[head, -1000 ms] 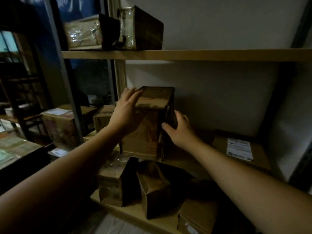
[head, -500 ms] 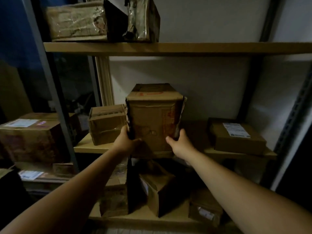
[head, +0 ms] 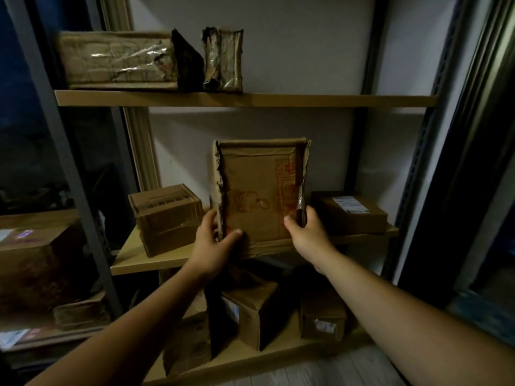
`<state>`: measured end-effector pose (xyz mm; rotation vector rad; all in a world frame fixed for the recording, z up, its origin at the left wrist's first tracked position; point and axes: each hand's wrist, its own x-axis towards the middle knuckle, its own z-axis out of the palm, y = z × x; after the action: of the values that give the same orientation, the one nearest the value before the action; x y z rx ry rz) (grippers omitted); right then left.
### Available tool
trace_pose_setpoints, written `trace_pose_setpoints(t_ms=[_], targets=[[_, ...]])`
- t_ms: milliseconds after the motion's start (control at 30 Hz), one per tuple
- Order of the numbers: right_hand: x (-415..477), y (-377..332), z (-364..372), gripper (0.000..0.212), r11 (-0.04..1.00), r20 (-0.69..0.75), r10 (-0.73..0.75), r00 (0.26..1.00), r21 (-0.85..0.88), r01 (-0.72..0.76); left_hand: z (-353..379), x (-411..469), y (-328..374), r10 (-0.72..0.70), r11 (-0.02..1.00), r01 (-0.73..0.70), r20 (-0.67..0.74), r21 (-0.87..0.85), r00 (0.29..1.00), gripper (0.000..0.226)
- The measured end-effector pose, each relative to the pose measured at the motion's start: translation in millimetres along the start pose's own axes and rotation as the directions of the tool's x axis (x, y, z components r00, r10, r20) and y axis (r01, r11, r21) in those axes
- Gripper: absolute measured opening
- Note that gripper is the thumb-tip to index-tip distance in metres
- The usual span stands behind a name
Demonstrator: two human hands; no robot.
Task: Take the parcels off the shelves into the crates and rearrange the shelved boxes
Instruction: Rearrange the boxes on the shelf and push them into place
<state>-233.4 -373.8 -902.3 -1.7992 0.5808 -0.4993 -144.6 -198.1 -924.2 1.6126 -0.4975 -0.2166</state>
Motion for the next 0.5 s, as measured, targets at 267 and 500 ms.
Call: trace_pose_setpoints(t_ms=[267, 500], targets=[[0.3, -4.3, -18.6, 0.060, 1.000, -0.033, -0.021, 0.999, -0.024, 0.021, 14.8, -5.9, 14.8, 0.075, 0.993, -0.078, 0.040, 0.086, 0.996, 0.082], [-19.7, -10.6, -20.9, 0.055, 0.979, -0.031, -0.204, 0.978, 0.003, 0.204, 12.8, -15.5, 28.0, 0.117, 0.993, -0.117, -0.021, 0.019, 0.993, 0.054]])
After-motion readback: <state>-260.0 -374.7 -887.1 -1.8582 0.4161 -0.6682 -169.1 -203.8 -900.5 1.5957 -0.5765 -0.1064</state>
